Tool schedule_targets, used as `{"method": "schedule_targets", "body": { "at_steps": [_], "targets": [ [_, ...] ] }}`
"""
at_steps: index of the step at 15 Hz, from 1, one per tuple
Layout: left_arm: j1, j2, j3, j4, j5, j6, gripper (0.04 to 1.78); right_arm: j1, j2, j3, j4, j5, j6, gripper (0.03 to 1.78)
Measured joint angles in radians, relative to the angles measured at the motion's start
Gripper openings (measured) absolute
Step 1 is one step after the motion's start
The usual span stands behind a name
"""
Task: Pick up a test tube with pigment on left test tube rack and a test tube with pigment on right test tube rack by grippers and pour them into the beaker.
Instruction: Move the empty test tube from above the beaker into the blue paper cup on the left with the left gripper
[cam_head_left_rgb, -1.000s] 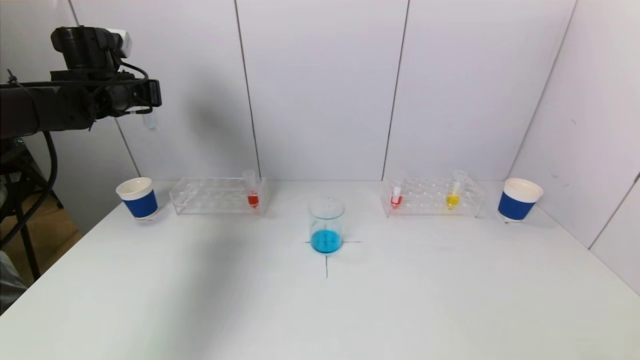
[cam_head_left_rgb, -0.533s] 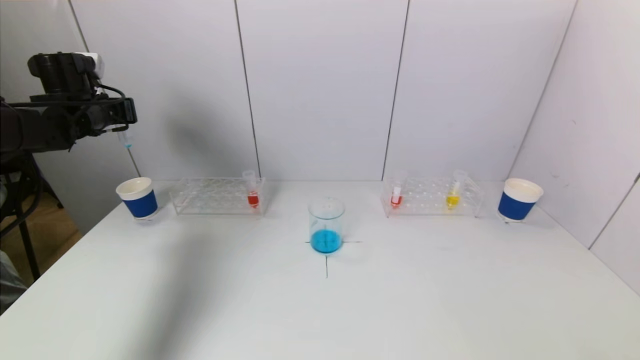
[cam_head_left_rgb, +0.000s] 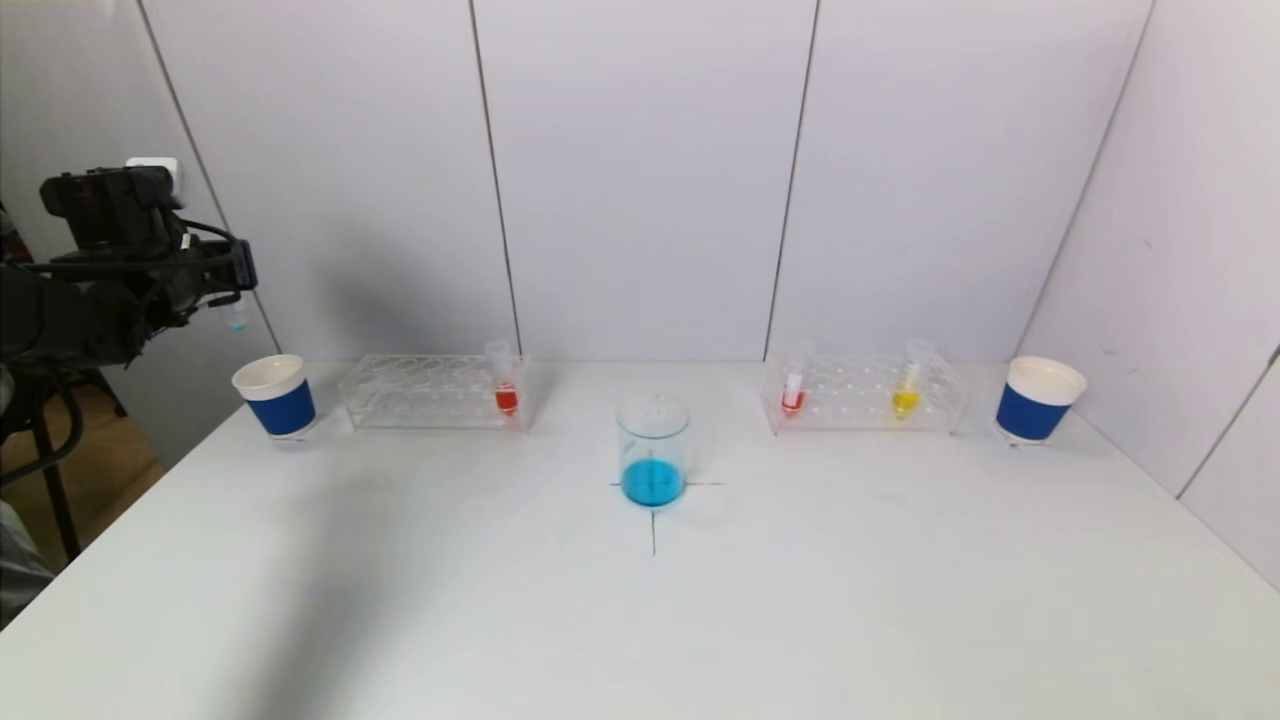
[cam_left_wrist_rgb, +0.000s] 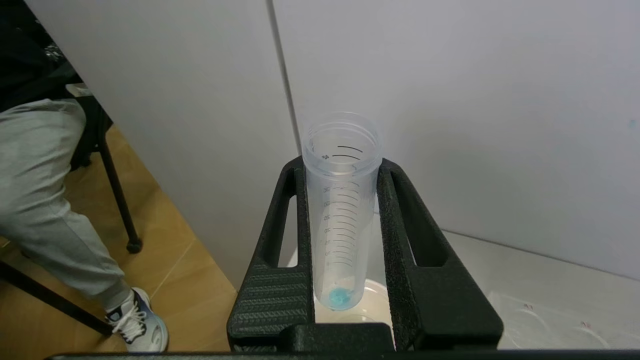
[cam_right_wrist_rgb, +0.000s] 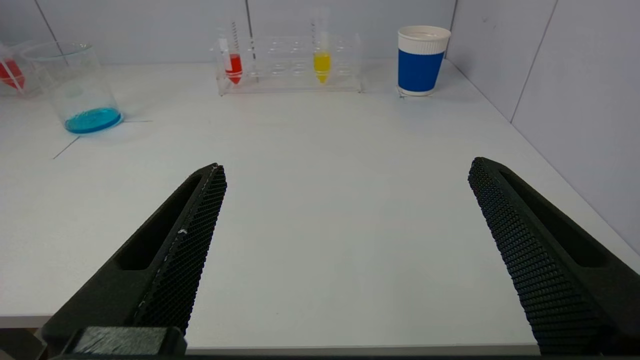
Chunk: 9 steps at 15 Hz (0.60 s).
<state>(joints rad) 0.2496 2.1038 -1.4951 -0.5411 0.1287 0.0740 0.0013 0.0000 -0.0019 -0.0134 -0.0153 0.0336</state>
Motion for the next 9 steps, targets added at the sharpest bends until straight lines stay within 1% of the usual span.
{"method": "schedule_targets", "body": {
  "at_steps": [4, 9],
  "targets": [
    [0.006, 0.007, 0.085, -0.082, -0.011, -0.001, 0.42, 0.0, 0.0, 0.0, 0.0, 0.0, 0.0, 1.76],
    [0.005, 0.019, 0.161, -0.153, -0.015, -0.001, 0.42, 0.0, 0.0, 0.001, 0.0, 0.0, 0.0, 1.76]
  ]
}}
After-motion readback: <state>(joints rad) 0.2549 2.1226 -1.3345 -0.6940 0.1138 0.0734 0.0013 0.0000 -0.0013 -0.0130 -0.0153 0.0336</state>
